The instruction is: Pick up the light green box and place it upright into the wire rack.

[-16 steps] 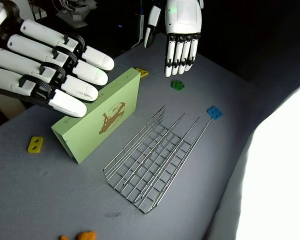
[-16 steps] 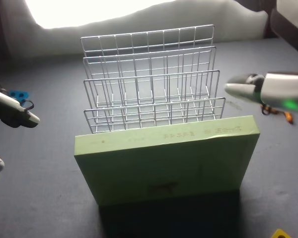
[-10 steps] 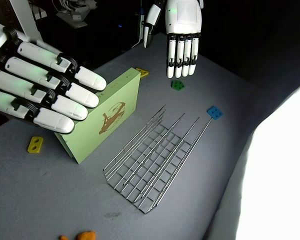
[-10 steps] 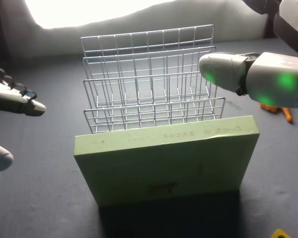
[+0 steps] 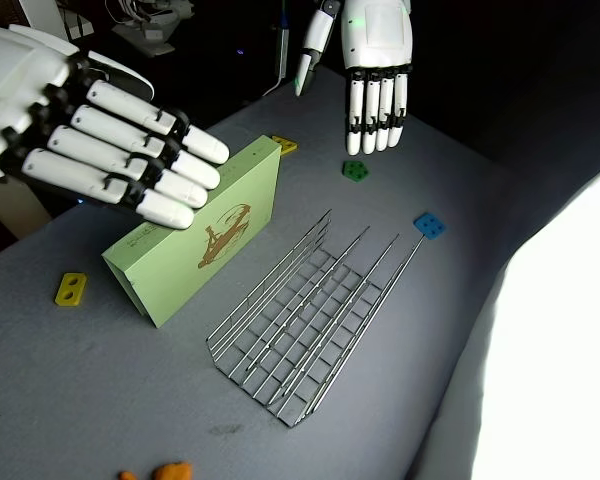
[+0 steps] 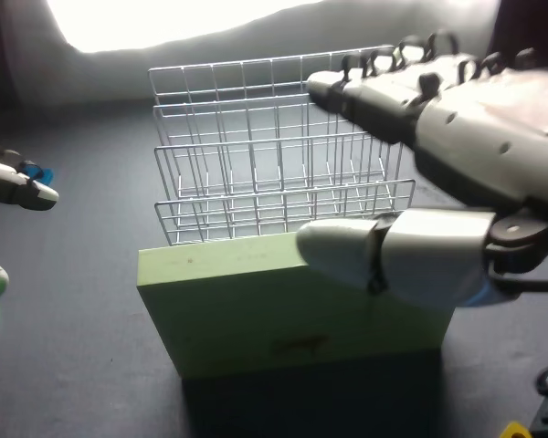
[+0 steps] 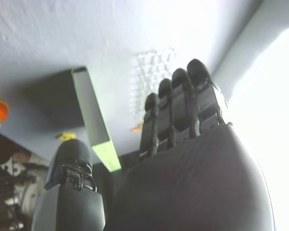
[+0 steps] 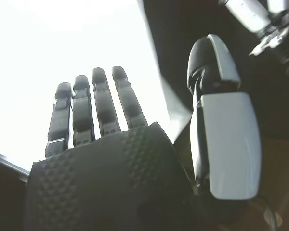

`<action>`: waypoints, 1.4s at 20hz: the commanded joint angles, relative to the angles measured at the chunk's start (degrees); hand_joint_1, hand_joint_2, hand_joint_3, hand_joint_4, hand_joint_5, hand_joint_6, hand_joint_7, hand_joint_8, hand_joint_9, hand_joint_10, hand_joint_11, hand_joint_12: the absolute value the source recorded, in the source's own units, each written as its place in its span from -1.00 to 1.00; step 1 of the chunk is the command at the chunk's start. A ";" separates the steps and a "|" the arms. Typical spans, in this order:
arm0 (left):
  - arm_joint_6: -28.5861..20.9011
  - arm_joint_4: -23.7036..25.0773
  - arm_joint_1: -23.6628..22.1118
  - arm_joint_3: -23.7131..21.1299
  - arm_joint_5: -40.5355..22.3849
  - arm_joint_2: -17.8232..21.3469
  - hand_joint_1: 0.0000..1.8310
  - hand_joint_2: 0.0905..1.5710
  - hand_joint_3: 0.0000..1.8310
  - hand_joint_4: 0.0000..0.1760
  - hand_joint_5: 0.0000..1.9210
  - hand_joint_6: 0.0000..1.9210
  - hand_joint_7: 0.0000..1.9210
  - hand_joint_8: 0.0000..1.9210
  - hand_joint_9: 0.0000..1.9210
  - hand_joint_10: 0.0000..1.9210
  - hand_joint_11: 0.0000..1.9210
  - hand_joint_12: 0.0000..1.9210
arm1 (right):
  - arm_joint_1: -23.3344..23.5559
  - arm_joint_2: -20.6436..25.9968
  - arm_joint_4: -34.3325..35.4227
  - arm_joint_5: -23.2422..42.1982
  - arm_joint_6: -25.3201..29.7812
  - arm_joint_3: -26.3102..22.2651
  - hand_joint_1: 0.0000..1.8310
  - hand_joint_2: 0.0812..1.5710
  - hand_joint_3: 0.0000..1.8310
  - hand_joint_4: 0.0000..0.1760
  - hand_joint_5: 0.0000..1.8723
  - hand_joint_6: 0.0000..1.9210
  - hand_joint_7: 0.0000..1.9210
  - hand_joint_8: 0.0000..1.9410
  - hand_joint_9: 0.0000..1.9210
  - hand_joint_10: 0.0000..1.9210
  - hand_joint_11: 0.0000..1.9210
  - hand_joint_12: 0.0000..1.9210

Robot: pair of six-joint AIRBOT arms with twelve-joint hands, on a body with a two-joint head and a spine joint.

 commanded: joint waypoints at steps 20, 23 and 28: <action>-0.60 0.43 -1.07 0.13 3.24 -0.29 -0.80 0.51 -0.99 -0.85 -0.86 -1.00 -0.83 -1.00 -0.83 -0.99 -1.00 -0.53 | 6.27 -13.55 25.85 -3.36 -13.12 10.11 -0.84 0.45 -0.99 -1.00 -0.93 -0.99 -0.91 -1.00 -0.94 -0.99 -1.00 -1.00; -0.60 -0.03 -1.67 0.45 3.25 -0.29 -0.80 0.51 -1.00 -0.85 -0.86 -1.00 -0.83 -1.00 -0.83 -1.00 -1.00 -0.53 | 6.93 -13.59 25.86 -4.51 -12.85 10.10 -0.84 0.45 -0.99 -1.00 -0.93 -0.99 -0.91 -1.00 -0.94 -0.99 -1.00 -1.00; -0.61 -0.78 -1.80 0.30 3.25 -0.28 -0.81 0.52 -1.00 -0.78 -0.88 -0.99 -0.83 -1.00 -0.81 -0.99 -1.00 -0.65 | 6.68 -13.29 25.85 -4.67 -14.10 10.06 -0.78 0.37 -0.99 -1.00 -0.92 -1.00 -0.88 -1.00 -0.92 -1.00 -1.00 -0.89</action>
